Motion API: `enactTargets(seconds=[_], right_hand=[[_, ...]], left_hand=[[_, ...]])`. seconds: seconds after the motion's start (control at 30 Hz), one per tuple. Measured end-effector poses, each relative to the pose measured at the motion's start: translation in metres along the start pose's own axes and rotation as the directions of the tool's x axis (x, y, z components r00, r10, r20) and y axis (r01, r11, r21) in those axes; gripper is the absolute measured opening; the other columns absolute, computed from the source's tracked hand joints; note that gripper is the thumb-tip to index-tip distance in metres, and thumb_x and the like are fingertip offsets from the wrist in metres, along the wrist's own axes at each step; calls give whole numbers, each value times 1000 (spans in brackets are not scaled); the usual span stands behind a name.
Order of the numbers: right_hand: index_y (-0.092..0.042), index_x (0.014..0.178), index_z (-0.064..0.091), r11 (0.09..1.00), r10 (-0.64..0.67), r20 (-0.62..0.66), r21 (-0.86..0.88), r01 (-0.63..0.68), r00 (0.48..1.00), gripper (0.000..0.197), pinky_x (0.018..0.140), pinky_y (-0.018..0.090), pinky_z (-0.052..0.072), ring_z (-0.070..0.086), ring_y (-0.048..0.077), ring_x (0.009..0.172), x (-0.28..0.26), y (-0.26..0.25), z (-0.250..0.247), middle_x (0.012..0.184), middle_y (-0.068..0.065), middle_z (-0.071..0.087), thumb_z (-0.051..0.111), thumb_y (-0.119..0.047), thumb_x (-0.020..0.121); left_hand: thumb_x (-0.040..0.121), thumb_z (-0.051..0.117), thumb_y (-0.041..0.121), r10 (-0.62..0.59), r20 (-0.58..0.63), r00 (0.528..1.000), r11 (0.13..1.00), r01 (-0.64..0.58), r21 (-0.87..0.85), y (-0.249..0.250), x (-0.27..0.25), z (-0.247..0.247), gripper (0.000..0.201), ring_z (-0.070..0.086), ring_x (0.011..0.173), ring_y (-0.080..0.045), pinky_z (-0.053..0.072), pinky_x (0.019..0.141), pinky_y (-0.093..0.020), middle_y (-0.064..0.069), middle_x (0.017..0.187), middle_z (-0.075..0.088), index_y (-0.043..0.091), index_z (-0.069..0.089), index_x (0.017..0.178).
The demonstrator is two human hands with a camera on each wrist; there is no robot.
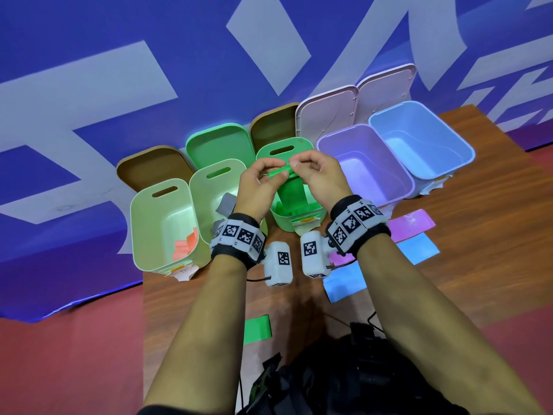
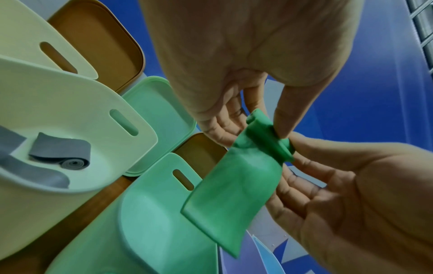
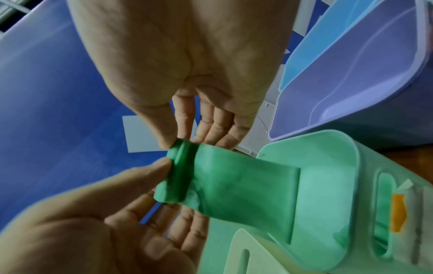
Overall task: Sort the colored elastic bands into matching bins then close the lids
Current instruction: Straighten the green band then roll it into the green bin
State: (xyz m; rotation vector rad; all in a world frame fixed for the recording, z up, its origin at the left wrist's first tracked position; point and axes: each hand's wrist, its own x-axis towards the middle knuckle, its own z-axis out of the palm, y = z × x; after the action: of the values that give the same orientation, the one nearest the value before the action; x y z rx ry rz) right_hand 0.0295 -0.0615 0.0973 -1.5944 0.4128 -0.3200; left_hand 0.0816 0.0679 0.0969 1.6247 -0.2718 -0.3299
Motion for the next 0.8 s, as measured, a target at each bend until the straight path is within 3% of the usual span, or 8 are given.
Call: enactTargets(seconds=[0.17,0.3,0.43,0.57,0.67,0.73,0.8], right_hand=[[-15,99,69,1000,-14,5,21,14,1000,14,78,13,46,59,4,86,-2,-4,-1,89,-6,64,62,-5,93],[-20,97,69,1000,10,-12,-3,-10,1000,10,83,21,48,60,5,88,-1,1,0,93,-5,65,64,-13,93],[-26,87,67,999,20,-17,-36,-21,1000,11,89,33,50,61,9,88,0,6,2,86,-8,66,63,-19,94],[-12,99,68,1000,-6,-12,-21,6,1000,7,86,24,48,59,10,88,-1,6,1,87,-6,64,64,-12,94],[-10,105,69,999,-11,-13,-41,10,1000,13,85,21,47,59,7,87,-1,6,0,88,-7,62,63,-9,93],[-15,102,69,998,-1,-10,-56,0,1000,12,88,26,50,60,7,87,-2,7,1,89,-8,63,64,-11,93],[-24,95,69,999,18,-7,-39,-19,1000,7,92,33,51,62,10,90,-3,8,2,89,-7,66,65,-18,93]], left_hand=[[92,65,15,-47,-21,999,999,47,1,-2,-1,2,3,60,76,3,45,71,-13,6,86,66,16,67,93],[92,66,9,-24,-34,999,1000,23,-8,-4,1,1,9,62,83,-11,48,79,-25,-3,89,69,18,68,89],[88,69,7,4,-24,1000,1000,-4,1,-5,1,0,14,54,81,-20,48,75,-30,-7,88,64,18,68,95],[87,70,17,-48,-27,999,999,47,-24,-6,-1,1,7,59,82,-15,47,77,-29,-3,86,67,18,68,94],[90,68,18,-51,-10,999,998,50,-46,-8,-3,2,3,63,82,-21,51,81,-42,-11,85,69,16,68,91],[90,68,13,-31,-6,999,999,31,-35,-8,-3,2,3,64,84,-23,54,86,-45,-13,87,69,16,67,92],[91,66,6,-19,-8,1000,1000,19,-25,-8,-1,1,8,64,81,-16,55,81,-35,-7,84,68,14,66,94]])
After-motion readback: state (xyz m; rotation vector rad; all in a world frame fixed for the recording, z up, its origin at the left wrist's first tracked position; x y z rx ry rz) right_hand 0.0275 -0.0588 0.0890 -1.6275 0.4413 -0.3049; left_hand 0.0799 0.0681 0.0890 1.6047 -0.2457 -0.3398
